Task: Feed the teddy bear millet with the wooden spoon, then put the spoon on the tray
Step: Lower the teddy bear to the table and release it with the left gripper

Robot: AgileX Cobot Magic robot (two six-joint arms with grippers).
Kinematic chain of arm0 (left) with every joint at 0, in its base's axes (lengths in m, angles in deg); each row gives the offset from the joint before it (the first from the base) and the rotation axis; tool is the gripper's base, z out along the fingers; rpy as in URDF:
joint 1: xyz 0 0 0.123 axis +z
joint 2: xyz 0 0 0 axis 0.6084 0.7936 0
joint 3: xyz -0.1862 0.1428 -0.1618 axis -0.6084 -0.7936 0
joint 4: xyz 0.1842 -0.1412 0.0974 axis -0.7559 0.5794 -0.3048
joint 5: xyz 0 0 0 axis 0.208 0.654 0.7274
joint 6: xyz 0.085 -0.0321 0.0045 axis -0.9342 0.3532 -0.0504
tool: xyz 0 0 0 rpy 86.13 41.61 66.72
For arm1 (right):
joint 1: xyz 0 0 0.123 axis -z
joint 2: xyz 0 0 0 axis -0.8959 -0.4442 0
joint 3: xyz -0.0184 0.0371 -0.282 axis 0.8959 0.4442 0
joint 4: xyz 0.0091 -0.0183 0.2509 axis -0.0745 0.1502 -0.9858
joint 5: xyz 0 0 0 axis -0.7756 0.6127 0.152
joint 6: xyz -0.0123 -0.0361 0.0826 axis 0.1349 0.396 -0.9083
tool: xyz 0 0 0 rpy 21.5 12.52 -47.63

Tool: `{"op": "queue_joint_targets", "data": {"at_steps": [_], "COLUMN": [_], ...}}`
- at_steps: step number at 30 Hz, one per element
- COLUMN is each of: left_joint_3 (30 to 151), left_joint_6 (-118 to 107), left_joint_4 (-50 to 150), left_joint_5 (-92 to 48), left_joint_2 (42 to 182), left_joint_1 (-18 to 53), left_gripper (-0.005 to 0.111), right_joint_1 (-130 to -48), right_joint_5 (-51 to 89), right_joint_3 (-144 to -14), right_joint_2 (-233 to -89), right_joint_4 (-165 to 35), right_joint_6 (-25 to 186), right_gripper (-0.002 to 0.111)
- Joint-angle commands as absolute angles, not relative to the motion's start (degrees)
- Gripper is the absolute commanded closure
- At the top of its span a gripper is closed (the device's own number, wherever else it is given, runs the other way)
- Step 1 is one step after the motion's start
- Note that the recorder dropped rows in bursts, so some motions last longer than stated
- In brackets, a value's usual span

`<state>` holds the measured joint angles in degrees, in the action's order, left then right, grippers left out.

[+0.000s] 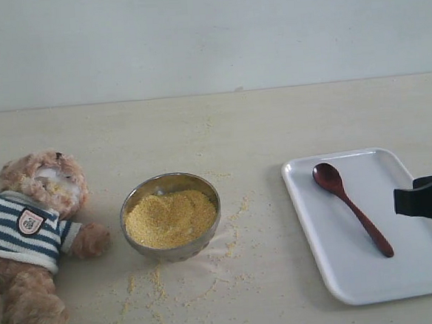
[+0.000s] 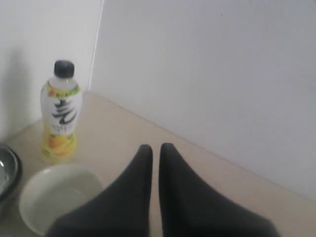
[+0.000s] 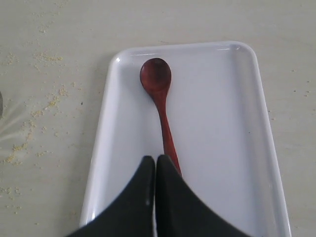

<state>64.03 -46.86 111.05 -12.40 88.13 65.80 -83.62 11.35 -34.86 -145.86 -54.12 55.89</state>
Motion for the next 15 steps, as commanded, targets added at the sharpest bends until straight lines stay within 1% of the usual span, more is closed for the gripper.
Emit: {"op": "queue_joint_targets", "data": {"at_steps": [1, 4, 6, 7, 9, 12, 15], "left_joint_3": [64.28, 64.69, 64.69, 64.69, 64.69, 64.69, 64.31], "left_joint_6": [-46.42, -47.47, -47.47, -47.47, -45.77, -45.26, -45.26], "left_joint_4": [97.84, 93.16, 93.3, 94.2, 98.33, 99.91, 99.77], "left_joint_5": [-23.15, -26.68, -28.16, -28.16, -25.53, -17.01, -14.59], "left_joint_2": [84.95, 81.04, 75.97, 74.4, 68.29, 59.41, 52.15], "left_joint_1": [55.01, 49.25, 45.71, 45.04, 43.02, 39.68, 39.54], "left_gripper": [0.102, 0.102, 0.102, 0.102, 0.102, 0.102, 0.102], "right_joint_1": [-83.53, -83.53, -83.53, -83.53, -83.53, -83.53, -83.53], "right_joint_5": [12.05, 12.05, 12.05, 12.05, 12.32, 13.51, 14.3], "right_joint_3": [-34.59, -34.59, -34.59, -34.59, -34.59, -34.59, -34.59], "right_joint_2": [-145.51, -145.51, -145.51, -145.51, -145.51, -144.91, -142.48], "right_joint_4": [-54.27, -54.27, -54.27, -54.27, -54.03, -54.03, -54.03], "right_joint_6": [56.06, 56.35, 56.57, 56.57, 56.57, 56.57, 57.15], "right_gripper": [0.108, 0.108, 0.108, 0.108, 0.108, 0.108, 0.108]}}
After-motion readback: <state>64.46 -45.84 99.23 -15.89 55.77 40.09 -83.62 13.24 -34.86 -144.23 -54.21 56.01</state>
